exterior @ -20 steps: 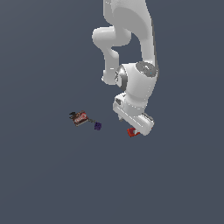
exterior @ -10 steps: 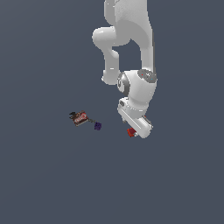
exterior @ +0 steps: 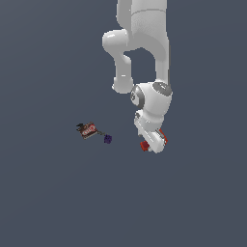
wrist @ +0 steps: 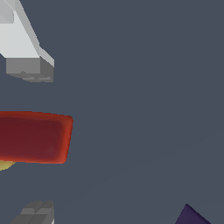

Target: Pick up a designated object from a clutter of objects.

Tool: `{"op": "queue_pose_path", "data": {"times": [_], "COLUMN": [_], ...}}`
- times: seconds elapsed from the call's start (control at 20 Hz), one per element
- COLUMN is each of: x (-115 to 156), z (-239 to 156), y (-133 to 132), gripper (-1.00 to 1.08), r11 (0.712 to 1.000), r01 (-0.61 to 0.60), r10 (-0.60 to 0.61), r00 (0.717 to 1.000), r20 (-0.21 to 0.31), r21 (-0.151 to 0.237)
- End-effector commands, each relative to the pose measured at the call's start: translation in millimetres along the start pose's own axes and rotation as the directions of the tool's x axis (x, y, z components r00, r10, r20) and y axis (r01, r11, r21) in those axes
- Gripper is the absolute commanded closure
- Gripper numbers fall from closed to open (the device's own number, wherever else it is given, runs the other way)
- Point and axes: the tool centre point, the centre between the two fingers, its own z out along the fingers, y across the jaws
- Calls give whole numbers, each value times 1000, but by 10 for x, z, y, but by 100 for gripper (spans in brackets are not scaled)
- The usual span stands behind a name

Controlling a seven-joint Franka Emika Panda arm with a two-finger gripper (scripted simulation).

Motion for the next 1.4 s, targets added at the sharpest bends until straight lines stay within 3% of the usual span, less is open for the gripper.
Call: {"op": "queue_pose_path", "data": {"times": [0.0,0.45,1.35], "x": [-40,-122,-130], "z": [48,139,411], "y": [21,67,74], "gripper": [-100,-100,-100], "r11": [999,996,995], "r01": [-33,-92,-96], "r10": [33,92,96], "r00": [999,996,995], "r20": [0,2,2], "r21": [6,17,17]}}
